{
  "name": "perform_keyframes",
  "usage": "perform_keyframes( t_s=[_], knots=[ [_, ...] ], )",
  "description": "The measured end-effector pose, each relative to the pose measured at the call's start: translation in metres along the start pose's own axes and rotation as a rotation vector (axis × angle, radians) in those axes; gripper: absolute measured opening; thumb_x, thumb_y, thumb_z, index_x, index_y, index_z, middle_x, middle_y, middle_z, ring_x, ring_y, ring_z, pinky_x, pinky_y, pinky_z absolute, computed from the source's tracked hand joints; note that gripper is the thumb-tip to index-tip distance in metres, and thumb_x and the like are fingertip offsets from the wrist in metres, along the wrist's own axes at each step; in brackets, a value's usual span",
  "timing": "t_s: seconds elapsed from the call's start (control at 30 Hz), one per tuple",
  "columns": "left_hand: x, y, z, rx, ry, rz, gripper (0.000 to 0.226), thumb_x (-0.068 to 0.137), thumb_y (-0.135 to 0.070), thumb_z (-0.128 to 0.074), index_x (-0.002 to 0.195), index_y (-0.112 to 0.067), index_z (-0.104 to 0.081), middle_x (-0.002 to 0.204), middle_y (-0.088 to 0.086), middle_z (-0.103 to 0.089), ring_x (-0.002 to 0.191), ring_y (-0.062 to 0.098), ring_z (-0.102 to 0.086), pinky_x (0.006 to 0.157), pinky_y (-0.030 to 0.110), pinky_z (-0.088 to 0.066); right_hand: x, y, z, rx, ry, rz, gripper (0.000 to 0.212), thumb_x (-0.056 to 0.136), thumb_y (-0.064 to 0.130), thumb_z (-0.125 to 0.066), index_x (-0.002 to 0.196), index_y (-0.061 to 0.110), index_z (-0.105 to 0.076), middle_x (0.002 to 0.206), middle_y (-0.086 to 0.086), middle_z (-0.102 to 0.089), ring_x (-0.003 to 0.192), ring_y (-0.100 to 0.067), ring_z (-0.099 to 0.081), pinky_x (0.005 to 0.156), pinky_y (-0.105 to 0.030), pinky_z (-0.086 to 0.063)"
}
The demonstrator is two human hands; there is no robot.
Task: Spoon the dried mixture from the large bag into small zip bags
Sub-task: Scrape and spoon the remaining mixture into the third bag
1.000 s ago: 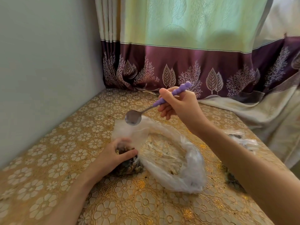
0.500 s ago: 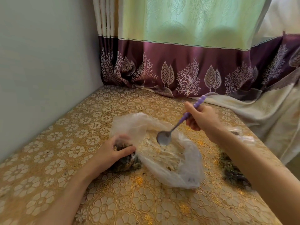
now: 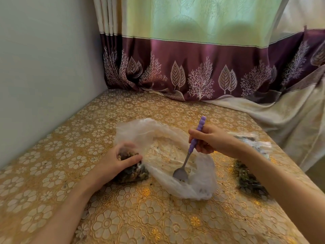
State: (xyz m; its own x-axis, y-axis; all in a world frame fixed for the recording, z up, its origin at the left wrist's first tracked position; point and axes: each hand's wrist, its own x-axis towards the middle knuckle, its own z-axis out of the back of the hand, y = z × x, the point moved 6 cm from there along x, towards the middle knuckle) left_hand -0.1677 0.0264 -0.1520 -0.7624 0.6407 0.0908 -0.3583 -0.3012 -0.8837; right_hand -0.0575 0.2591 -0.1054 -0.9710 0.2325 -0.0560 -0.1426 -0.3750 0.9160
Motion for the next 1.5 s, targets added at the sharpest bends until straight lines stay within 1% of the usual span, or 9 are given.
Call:
perform_keyframes(
  t_s=[0.17,0.23,0.33,0.47,0.67,0.83,1.17,1.3,1.5],
  knots=[
    [0.000,0.002,0.000,-0.018,0.001,0.006,0.050,0.057,-0.053,-0.064,0.104,-0.036,-0.056,0.100,-0.017,-0.058,0.091,-0.005,-0.051,0.069,0.017,-0.039,0.004,-0.006,0.002,-0.035,0.021,-0.038,0.038,0.095,0.032,-0.050,0.070,0.007,-0.064,0.087,-0.031,-0.066,0.049,-0.012,-0.045,0.040,-0.017,-0.034],
    [0.001,0.002,0.000,-0.016,0.003,0.007,0.051,0.058,-0.054,-0.064,0.104,-0.035,-0.056,0.101,-0.017,-0.058,0.092,-0.004,-0.051,0.069,0.017,-0.039,0.005,-0.006,0.003,-0.047,0.023,-0.053,0.039,0.096,0.032,-0.050,0.069,0.007,-0.064,0.088,-0.033,-0.065,0.049,-0.012,-0.044,0.040,-0.017,-0.033],
    [0.001,0.003,0.000,0.000,0.005,0.003,0.053,0.057,-0.056,-0.063,0.105,-0.035,-0.056,0.102,-0.015,-0.058,0.092,-0.001,-0.052,0.071,0.020,-0.042,0.005,-0.009,0.004,-0.063,0.064,-0.077,0.040,0.096,0.031,-0.048,0.070,0.005,-0.062,0.076,-0.022,-0.065,0.046,-0.010,-0.044,0.040,-0.016,-0.033],
    [0.001,0.003,0.001,0.009,-0.002,-0.009,0.058,0.054,-0.059,-0.062,0.106,-0.034,-0.057,0.101,-0.015,-0.059,0.092,-0.001,-0.053,0.069,0.018,-0.041,0.000,-0.020,-0.001,-0.125,0.156,-0.162,0.041,0.097,0.032,-0.048,0.074,0.002,-0.063,0.072,-0.014,-0.063,0.045,-0.007,-0.044,0.040,-0.015,-0.034],
    [0.001,0.002,0.001,0.019,-0.005,-0.013,0.057,0.054,-0.059,-0.062,0.106,-0.034,-0.057,0.099,-0.017,-0.058,0.091,-0.003,-0.052,0.069,0.018,-0.040,0.000,-0.031,-0.004,-0.174,0.161,-0.295,0.046,0.092,0.037,-0.054,0.062,0.006,-0.069,0.060,-0.007,-0.061,0.040,-0.008,-0.041,0.038,-0.017,-0.031],
    [0.001,0.001,0.002,0.032,-0.011,-0.016,0.059,0.053,-0.060,-0.061,0.106,-0.034,-0.057,0.098,-0.020,-0.057,0.090,-0.006,-0.050,0.068,0.017,-0.038,0.003,-0.038,0.004,-0.149,0.083,-0.362,0.052,0.095,0.038,-0.050,0.062,0.003,-0.069,0.047,-0.002,-0.048,0.033,-0.006,-0.034,0.031,-0.016,-0.024],
    [0.000,0.002,0.001,0.019,0.016,-0.012,0.054,0.058,-0.055,-0.063,0.107,-0.035,-0.056,0.101,-0.017,-0.056,0.093,-0.005,-0.049,0.073,0.019,-0.041,0.013,-0.049,0.015,0.069,-0.033,-0.378,0.055,0.099,0.032,-0.046,0.058,0.002,-0.066,0.043,0.000,-0.047,0.032,-0.005,-0.031,0.029,-0.015,-0.019],
    [0.000,0.001,0.000,0.016,0.021,-0.018,0.049,0.057,-0.056,-0.063,0.101,-0.038,-0.055,0.100,-0.016,-0.058,0.091,-0.004,-0.051,0.069,0.017,-0.040,0.018,-0.044,0.023,0.132,-0.125,-0.314,0.057,0.098,0.032,-0.048,0.053,0.003,-0.068,0.044,-0.002,-0.048,0.032,-0.006,-0.033,0.028,-0.014,-0.021],
    [0.001,0.003,0.000,0.037,0.026,-0.023,0.047,0.057,-0.058,-0.063,0.100,-0.041,-0.055,0.100,-0.015,-0.058,0.091,-0.001,-0.052,0.070,0.020,-0.042,0.024,-0.001,0.030,0.266,-0.313,-0.137,0.047,0.097,0.030,-0.049,0.064,-0.001,-0.062,0.047,-0.003,-0.056,0.031,-0.005,-0.038,0.027,-0.014,-0.025]
  ],
)
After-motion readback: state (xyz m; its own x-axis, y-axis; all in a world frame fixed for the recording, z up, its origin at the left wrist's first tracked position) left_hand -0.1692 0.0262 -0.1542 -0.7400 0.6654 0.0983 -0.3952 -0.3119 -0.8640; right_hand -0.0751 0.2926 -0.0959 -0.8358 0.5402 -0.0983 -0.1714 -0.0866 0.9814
